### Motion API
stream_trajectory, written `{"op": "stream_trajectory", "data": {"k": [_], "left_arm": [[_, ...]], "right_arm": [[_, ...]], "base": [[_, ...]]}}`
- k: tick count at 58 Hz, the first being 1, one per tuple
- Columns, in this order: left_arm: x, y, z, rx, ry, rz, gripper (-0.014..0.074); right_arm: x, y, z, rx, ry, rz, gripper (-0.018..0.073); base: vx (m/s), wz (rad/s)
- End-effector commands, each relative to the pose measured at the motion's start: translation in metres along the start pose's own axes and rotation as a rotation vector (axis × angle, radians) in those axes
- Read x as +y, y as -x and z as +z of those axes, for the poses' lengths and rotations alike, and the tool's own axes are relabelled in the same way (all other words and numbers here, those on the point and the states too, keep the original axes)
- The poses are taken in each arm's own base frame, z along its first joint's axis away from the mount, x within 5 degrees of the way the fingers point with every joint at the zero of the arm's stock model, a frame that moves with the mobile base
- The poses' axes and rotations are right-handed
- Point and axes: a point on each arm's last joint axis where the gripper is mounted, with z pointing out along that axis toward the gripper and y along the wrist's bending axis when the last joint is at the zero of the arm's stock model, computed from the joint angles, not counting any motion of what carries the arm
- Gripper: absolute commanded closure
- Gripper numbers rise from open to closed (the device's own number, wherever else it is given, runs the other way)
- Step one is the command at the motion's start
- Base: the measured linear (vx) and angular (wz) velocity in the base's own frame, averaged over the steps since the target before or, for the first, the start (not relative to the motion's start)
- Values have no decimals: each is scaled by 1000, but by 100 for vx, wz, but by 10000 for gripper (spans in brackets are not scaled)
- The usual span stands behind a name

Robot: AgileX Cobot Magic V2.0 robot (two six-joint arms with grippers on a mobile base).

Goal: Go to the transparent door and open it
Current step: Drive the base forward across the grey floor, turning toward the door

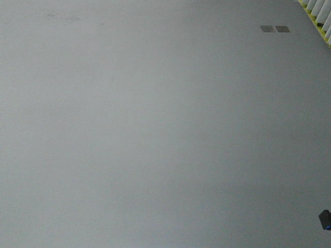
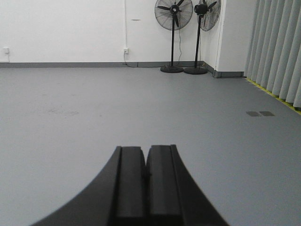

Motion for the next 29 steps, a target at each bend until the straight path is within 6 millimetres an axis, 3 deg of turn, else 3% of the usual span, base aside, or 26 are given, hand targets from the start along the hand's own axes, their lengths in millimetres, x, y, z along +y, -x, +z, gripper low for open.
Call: {"op": "stream_trajectory", "data": {"k": [1, 29], "left_arm": [[-1, 3, -1, -81, -11, -21, 603], [-1, 3, -1, -81, -11, -21, 603]], "right_arm": [[1, 7, -1, -96, 9, -11, 565], [3, 7, -1, -95, 41, -11, 565]], "base": [[31, -4], [43, 0]]}}
